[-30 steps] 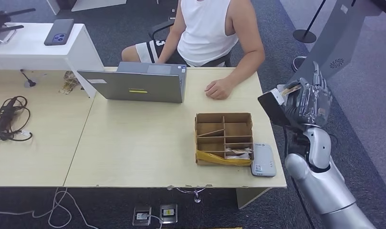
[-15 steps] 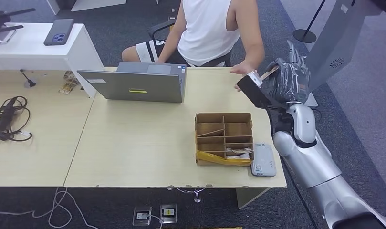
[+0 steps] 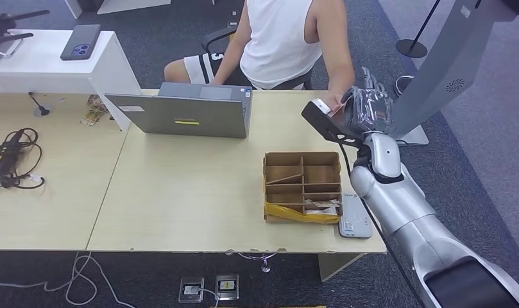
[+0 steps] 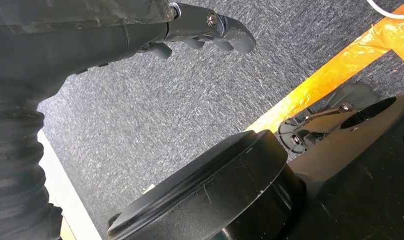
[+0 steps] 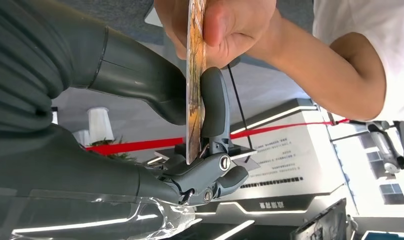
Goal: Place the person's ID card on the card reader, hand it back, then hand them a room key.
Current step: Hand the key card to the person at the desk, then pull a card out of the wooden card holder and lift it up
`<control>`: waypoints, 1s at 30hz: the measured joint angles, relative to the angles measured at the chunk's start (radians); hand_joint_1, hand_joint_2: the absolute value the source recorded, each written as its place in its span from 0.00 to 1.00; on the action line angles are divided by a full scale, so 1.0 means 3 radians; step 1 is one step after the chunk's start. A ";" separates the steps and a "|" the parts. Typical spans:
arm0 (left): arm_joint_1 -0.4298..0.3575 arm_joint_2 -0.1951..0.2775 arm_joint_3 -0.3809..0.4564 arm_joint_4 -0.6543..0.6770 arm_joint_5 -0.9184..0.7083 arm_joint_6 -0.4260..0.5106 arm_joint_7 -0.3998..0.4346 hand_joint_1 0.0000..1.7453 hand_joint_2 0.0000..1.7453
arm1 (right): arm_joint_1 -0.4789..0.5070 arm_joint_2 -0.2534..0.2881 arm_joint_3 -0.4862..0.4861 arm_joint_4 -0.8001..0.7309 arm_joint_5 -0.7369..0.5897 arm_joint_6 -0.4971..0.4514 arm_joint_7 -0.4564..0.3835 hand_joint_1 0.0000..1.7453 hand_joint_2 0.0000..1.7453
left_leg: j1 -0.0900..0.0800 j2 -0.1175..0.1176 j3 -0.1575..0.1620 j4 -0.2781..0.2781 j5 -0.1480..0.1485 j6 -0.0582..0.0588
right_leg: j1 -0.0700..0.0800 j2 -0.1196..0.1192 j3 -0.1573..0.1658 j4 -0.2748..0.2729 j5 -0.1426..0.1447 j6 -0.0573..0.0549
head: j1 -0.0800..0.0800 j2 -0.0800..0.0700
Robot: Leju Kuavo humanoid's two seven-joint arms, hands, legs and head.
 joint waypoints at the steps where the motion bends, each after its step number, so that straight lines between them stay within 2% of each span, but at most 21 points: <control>1: 0.0000 0.0000 -0.0001 0.0000 -0.0001 0.0000 0.0001 0.00 1.00 | -0.0016 0.0010 0.0012 0.0040 -0.0001 0.0000 0.0000 1.00 1.00 | 0.0000 0.0000 0.0000 0.0000 0.0000 0.0000 | 0.0000 0.0000 0.0000 0.0000 0.0000 0.0000 | 0.0000 0.0000; 3: -0.0001 0.0000 -0.0002 0.0000 -0.0004 0.0000 0.0004 0.00 1.00 | -0.0050 0.0029 0.0031 0.0121 -0.0010 -0.0003 -0.0002 1.00 1.00 | 0.0000 0.0001 0.0000 0.0000 0.0000 0.0000 | 0.0000 0.0001 0.0000 0.0000 0.0000 0.0000 | 0.0000 0.0000; 4: -0.0001 0.0000 -0.0003 0.0000 -0.0006 0.0000 0.0005 0.00 1.00 | -0.0062 0.0036 0.0039 0.0159 -0.0024 -0.0008 -0.0005 0.95 1.00 | 0.0000 0.0001 0.0000 0.0000 0.0000 0.0000 | 0.0000 0.0001 0.0000 0.0000 0.0000 0.0000 | 0.0000 0.0000; 7: -0.0001 0.0001 -0.0003 0.0000 -0.0014 0.0000 0.0007 0.00 1.00 | -0.0075 0.0048 0.0058 0.0255 -0.0069 -0.0029 -0.0029 0.23 1.00 | 0.0000 0.0001 0.0000 0.0000 0.0000 0.0000 | 0.0000 0.0000 0.0000 0.0000 0.0000 0.0000 | 0.0000 0.0000; 8: -0.0001 0.0001 -0.0003 0.0000 -0.0017 0.0000 0.0007 0.00 1.00 | -0.0075 0.0050 0.0063 0.0284 -0.0077 -0.0038 -0.0037 0.03 1.00 | 0.0000 0.0001 0.0000 0.0000 0.0000 0.0000 | 0.0000 0.0001 0.0000 0.0000 0.0000 0.0000 | 0.0000 0.0000; 9: -0.0001 0.0001 -0.0003 0.0000 -0.0019 0.0000 0.0007 0.00 1.00 | -0.0075 0.0053 0.0067 0.0312 -0.0085 -0.0049 -0.0045 0.00 1.00 | 0.0000 0.0001 0.0000 0.0000 0.0000 0.0000 | 0.0000 0.0001 -0.0001 0.0000 0.0000 0.0000 | 0.0000 0.0000; 15: 0.0000 0.0004 -0.0003 0.0000 -0.0031 0.0000 0.0007 0.00 1.00 | -0.0074 0.0073 0.0095 0.0413 -0.0245 -0.0286 -0.0173 0.00 1.00 | 0.0001 0.0002 0.0000 0.0000 0.0000 0.0000 | 0.0001 0.0001 -0.0001 0.0000 0.0000 0.0000 | 0.0000 0.0000; 21: 0.0009 0.0010 -0.0001 0.0000 -0.0038 0.0000 0.0007 0.00 1.00 | 0.0014 0.0071 0.0110 0.0298 -0.0597 -0.0568 -0.0312 0.00 1.00 | 0.0001 0.0002 0.0001 0.0000 0.0000 0.0000 | 0.0001 0.0002 -0.0001 0.0000 0.0000 0.0000 | 0.0001 0.0000; 26: 0.0045 0.0022 0.0010 0.0000 -0.0003 0.0001 -0.0028 0.00 1.00 | 0.0314 0.0010 0.0091 -0.0219 -0.1151 -0.0759 -0.0558 0.00 1.00 | 0.0001 0.0002 0.0002 0.0000 0.0000 0.0000 | 0.0002 0.0002 -0.0001 -0.0001 -0.0001 -0.0001 | 0.0000 0.0000; 30: 0.0083 0.0038 0.0024 0.0003 0.0031 0.0002 -0.0074 0.00 1.00 | 0.0672 -0.0085 0.0031 -0.0862 -0.1932 -0.0606 -0.0995 0.00 1.00 | 0.0002 0.0004 0.0003 0.0000 -0.0003 -0.0001 | 0.0002 0.0002 -0.0001 -0.0001 -0.0003 -0.0003 | 0.0000 0.0000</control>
